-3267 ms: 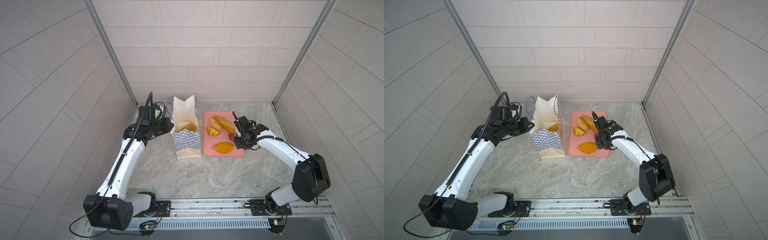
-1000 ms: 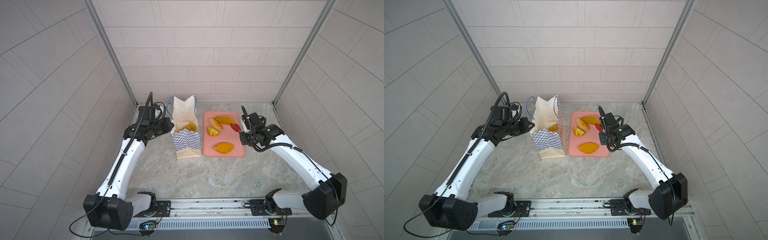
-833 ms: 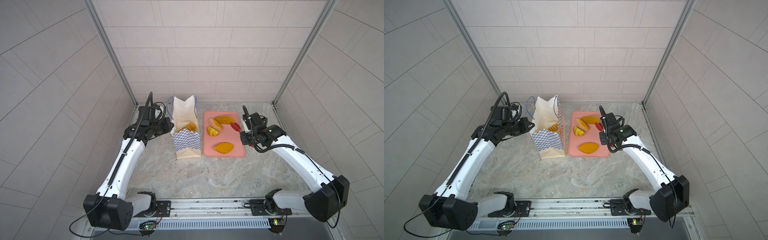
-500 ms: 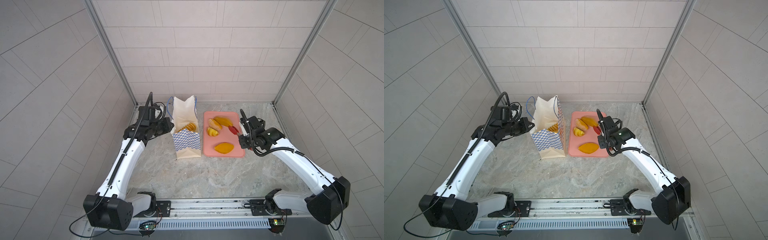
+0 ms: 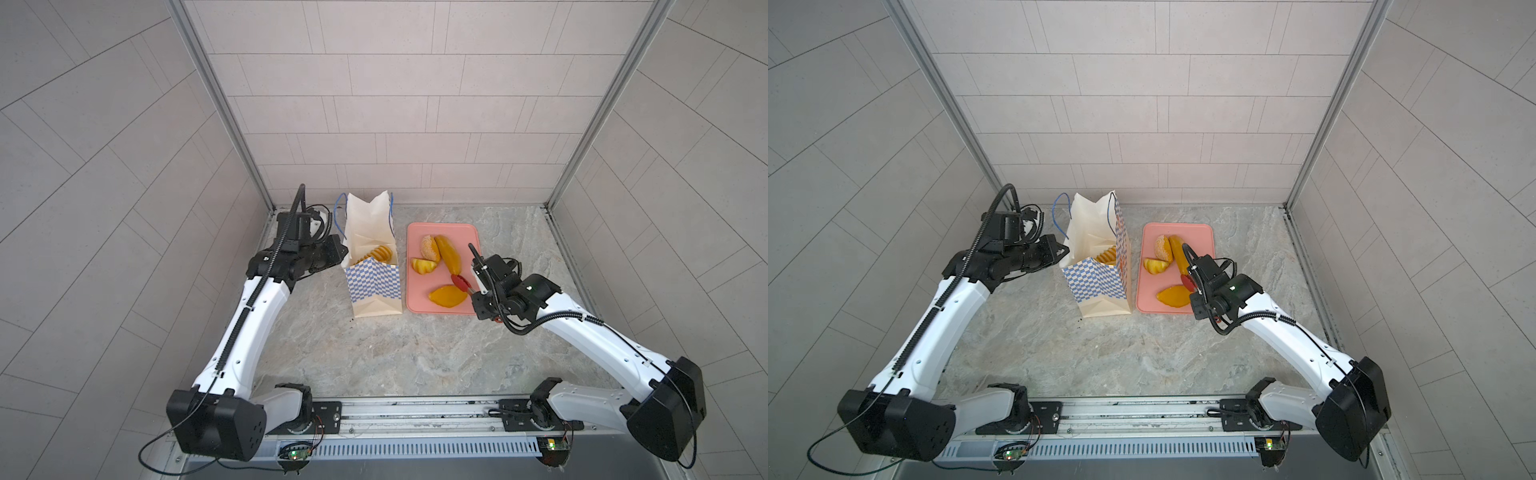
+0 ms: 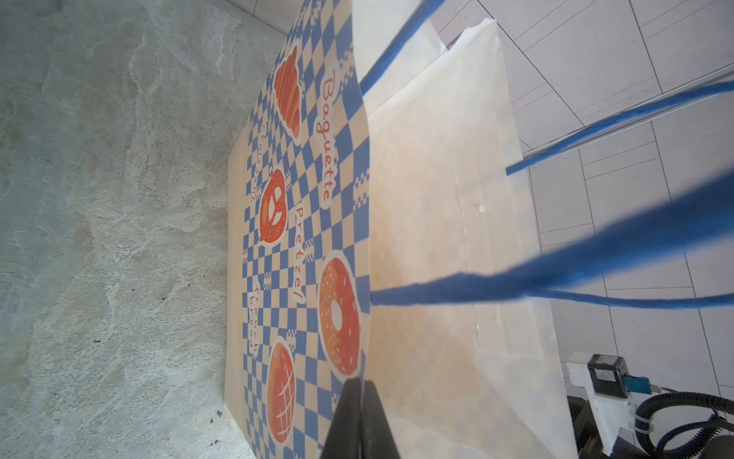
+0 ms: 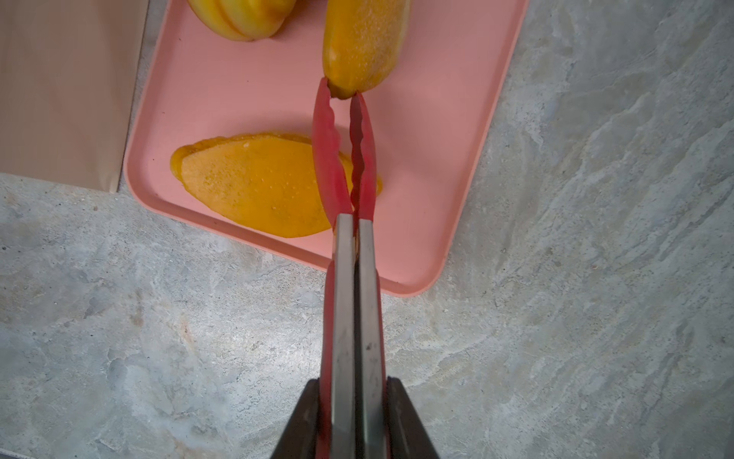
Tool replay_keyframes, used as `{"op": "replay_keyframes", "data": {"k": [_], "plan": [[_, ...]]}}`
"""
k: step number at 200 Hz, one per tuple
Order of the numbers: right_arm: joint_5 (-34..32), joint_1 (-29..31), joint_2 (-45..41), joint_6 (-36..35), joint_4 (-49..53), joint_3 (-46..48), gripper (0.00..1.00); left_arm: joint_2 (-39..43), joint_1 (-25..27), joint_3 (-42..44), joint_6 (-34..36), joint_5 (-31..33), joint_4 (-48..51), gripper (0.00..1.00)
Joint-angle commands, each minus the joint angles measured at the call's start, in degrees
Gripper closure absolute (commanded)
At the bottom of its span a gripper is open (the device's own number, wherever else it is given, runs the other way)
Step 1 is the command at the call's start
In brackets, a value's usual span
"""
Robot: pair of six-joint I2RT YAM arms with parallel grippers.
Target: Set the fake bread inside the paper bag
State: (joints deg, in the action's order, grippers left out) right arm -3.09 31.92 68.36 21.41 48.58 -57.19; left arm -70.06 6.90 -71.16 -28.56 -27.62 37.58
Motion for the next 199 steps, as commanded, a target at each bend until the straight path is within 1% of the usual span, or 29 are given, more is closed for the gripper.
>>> {"op": "replay_keyframes", "data": {"k": [1,25,46,125,199], "plan": [[-0.26,0.46,-1.48,1.49,-1.4,-0.88,0.77,1.03,0.31,-0.43,-0.01,0.02,-0.5,1.0],[-0.16,0.53,-2.3,0.85,-0.9,-0.82,0.71,1.22,0.31,-0.41,-0.1,0.11,-0.47,1.0],[-0.33,0.52,-2.66,0.92,-0.1,-0.71,0.69,1.19,0.31,-0.45,-0.12,0.11,-0.49,1.0],[2.45,1.02,-4.46,0.66,2.39,-1.17,0.64,1.15,0.31,-0.46,-0.21,0.02,-0.74,1.0],[8.05,1.04,-4.81,-0.49,3.54,-0.99,0.61,1.19,0.24,-0.21,-0.27,-0.16,-0.79,1.0]]}}
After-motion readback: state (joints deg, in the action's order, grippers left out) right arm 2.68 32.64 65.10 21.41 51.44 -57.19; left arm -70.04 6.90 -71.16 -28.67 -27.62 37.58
